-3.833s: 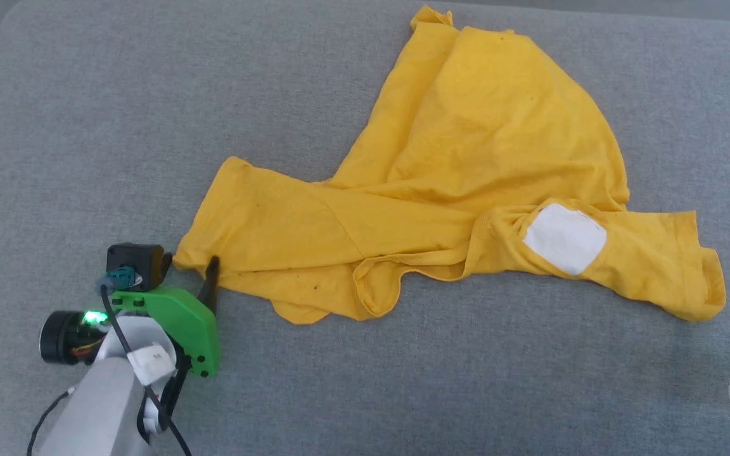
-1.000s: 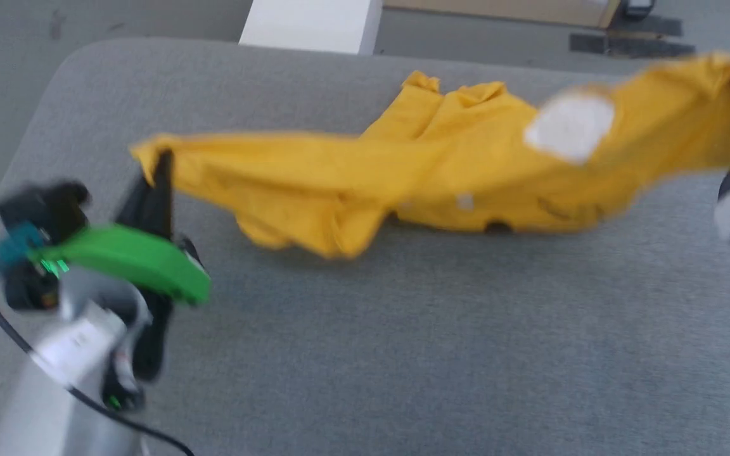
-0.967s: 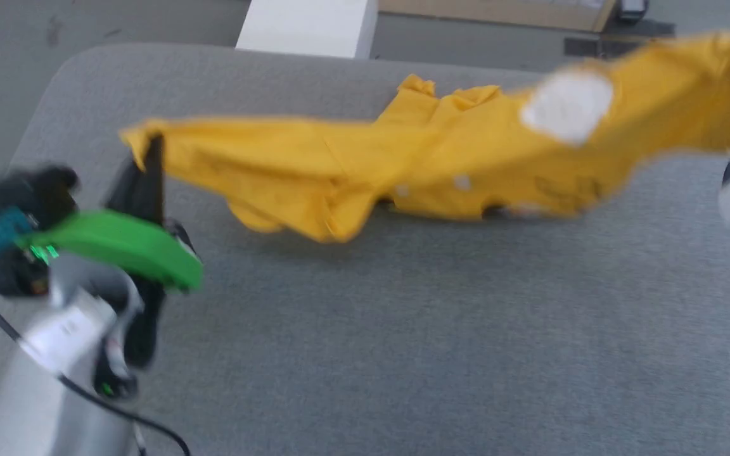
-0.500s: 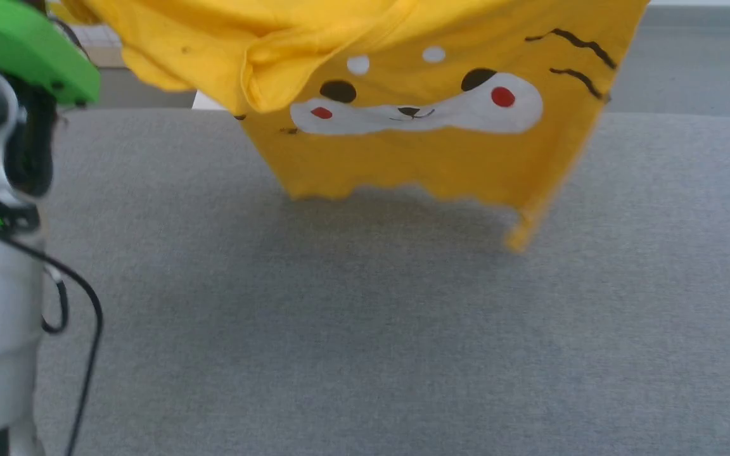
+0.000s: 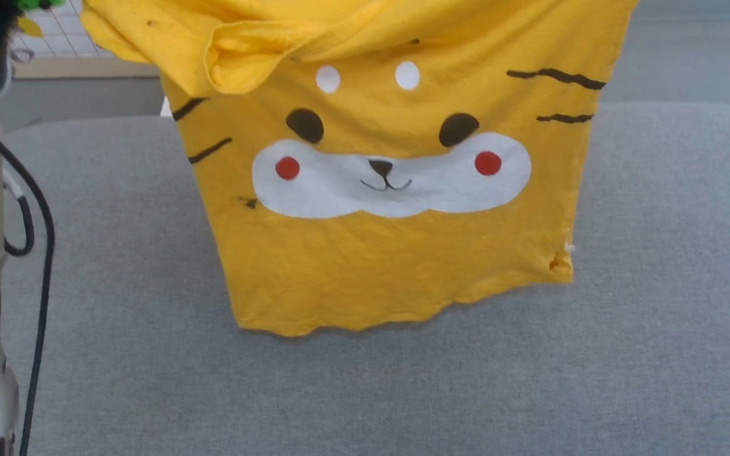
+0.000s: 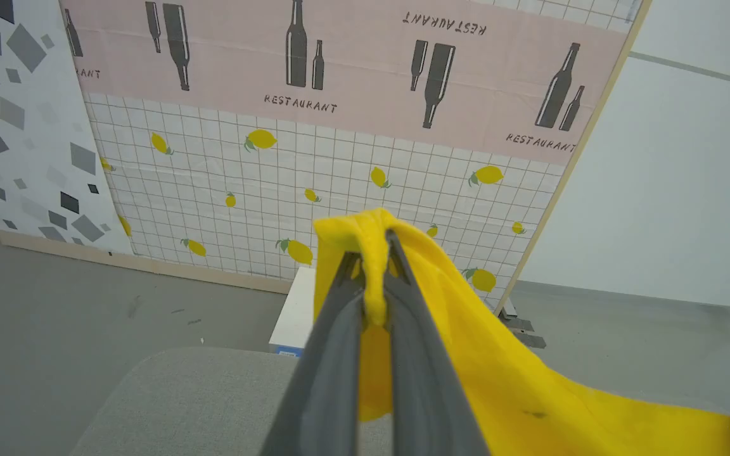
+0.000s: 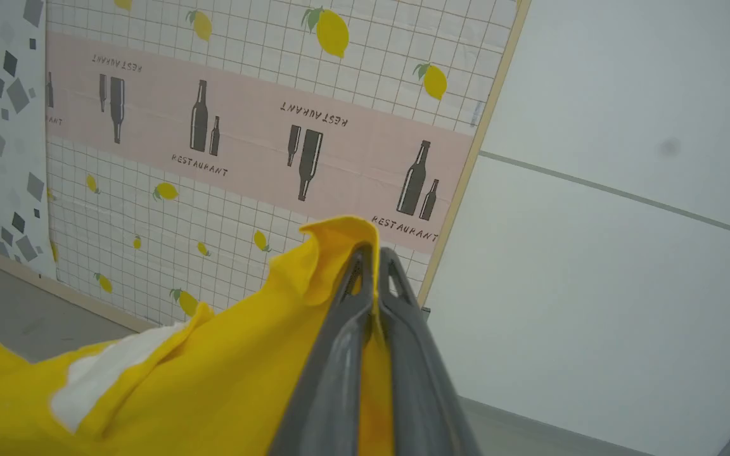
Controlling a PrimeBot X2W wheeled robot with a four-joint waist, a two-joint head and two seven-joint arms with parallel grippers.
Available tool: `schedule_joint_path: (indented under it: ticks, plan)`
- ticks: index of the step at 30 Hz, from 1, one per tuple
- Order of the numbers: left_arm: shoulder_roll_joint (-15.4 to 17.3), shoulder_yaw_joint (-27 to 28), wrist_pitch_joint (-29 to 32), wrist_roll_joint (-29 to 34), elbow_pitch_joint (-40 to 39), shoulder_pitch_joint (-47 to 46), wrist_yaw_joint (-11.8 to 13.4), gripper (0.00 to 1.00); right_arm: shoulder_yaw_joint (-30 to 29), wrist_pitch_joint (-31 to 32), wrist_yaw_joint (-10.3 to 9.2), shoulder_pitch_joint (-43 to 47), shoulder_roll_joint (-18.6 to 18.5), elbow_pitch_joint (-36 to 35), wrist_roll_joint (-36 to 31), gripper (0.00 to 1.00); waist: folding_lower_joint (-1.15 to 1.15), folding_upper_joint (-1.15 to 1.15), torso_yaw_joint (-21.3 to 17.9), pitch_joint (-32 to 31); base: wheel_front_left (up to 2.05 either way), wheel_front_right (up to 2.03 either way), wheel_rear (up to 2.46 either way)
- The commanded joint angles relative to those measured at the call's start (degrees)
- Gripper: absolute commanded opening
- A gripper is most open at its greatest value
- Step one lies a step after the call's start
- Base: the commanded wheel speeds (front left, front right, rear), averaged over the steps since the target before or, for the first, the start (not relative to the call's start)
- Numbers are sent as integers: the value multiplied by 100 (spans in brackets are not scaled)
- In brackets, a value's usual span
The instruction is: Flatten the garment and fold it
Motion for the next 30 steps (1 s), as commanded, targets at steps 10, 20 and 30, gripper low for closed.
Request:
schedule_joint_path:
  ticks: [10,20,30]
  plan:
    - [-457,53,-861,550,390,-1841,595,0,320,-291,-8,-1803,18,783,-646,0,0,0,-175,1645,0,0,0]
    - [-994,248,-2572,673,1407,-3269,661,0,729,-1281,-8,-3507,-62,1882,-1288,0,0,0,92,2814,0,0,0]
    - [-1240,364,-3893,452,2087,-3324,206,0,971,-2174,-8,-3962,-385,2793,-1667,0,0,0,314,3410,0,0,0]
